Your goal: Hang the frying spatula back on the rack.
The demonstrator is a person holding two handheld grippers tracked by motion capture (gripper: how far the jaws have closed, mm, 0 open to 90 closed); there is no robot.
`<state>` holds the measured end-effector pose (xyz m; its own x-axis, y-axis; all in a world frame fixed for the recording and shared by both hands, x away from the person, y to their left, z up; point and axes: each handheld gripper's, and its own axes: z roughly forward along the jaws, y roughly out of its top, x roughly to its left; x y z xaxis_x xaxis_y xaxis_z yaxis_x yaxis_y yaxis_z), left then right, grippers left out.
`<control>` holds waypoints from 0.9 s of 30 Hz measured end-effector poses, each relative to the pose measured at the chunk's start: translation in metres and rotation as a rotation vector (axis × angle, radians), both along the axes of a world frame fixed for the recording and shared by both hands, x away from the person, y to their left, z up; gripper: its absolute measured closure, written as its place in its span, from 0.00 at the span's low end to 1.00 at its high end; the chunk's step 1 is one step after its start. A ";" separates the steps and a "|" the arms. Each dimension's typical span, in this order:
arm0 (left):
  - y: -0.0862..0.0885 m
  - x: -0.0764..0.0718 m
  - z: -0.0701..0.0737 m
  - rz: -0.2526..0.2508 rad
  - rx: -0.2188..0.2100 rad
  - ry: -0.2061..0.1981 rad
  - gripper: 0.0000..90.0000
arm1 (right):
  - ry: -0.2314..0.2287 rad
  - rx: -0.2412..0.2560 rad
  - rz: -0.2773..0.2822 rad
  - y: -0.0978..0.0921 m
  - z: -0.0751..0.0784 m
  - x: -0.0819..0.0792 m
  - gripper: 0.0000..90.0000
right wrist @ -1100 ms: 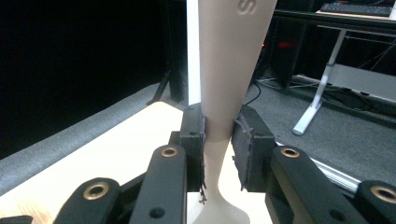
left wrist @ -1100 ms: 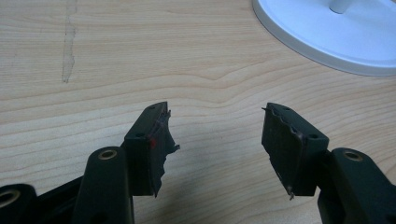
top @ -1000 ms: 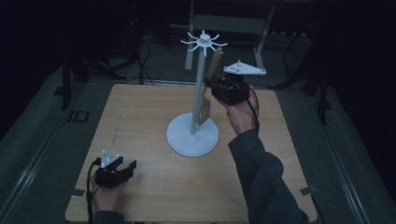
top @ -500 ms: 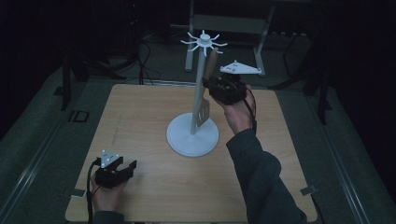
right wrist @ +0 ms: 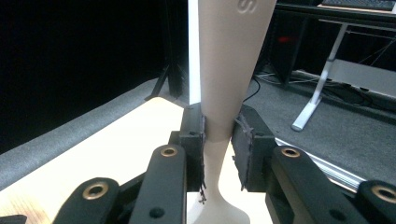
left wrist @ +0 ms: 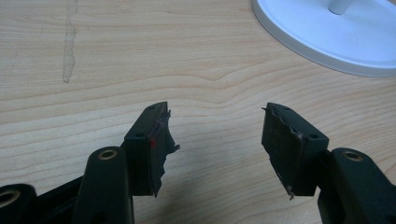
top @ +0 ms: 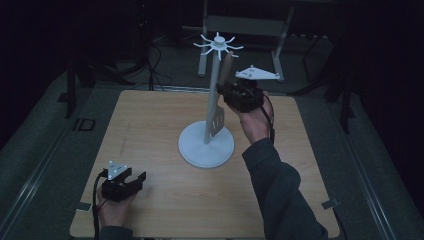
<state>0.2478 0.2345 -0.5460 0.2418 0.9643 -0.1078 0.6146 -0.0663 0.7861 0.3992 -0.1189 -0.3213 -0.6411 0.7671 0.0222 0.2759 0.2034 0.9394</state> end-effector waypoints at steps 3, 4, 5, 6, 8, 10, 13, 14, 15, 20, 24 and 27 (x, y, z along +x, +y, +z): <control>0.000 0.000 0.000 0.001 0.000 0.000 0.47 | 0.000 0.003 0.001 -0.001 0.000 0.000 0.82; 0.000 0.000 0.000 0.000 -0.001 -0.001 0.47 | -0.001 0.004 0.003 -0.001 -0.001 0.000 0.82; 0.000 0.000 0.000 0.000 0.000 0.000 0.47 | -0.002 0.004 0.004 -0.002 -0.001 0.000 0.82; 0.000 0.000 0.000 0.001 0.000 0.000 0.47 | -0.003 0.003 0.003 -0.002 -0.001 0.000 0.81; 0.000 0.000 0.000 0.001 0.001 0.000 0.47 | -0.002 0.004 -0.002 -0.003 -0.002 0.000 0.78; 0.000 0.000 0.000 0.002 0.000 0.000 0.46 | -0.001 0.003 0.000 -0.004 -0.003 0.001 0.74; 0.000 0.000 0.000 0.001 0.001 0.000 0.46 | -0.001 0.003 0.009 -0.005 -0.005 0.001 0.66; 0.000 0.000 0.000 0.001 0.001 0.000 0.46 | -0.001 0.004 0.008 -0.005 -0.006 0.000 0.64; 0.000 0.000 0.000 0.001 0.001 0.000 0.46 | -0.001 0.005 0.007 -0.006 -0.006 0.000 0.62; -0.001 0.000 0.000 0.001 0.004 0.001 0.46 | 0.013 0.007 0.007 -0.009 -0.007 -0.001 0.53; 0.000 0.000 0.000 0.002 0.006 0.000 0.46 | 0.012 -0.003 0.005 -0.011 -0.009 -0.004 0.43; -0.001 0.000 0.000 0.001 0.010 0.000 0.45 | 0.016 -0.005 0.008 -0.013 -0.009 -0.006 0.38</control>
<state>0.2481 0.2338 -0.5462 0.2412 0.9655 -0.0983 0.6146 -0.0736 0.7854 0.3928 -0.1320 -0.3300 -0.6466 0.7623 0.0286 0.2891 0.2102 0.9339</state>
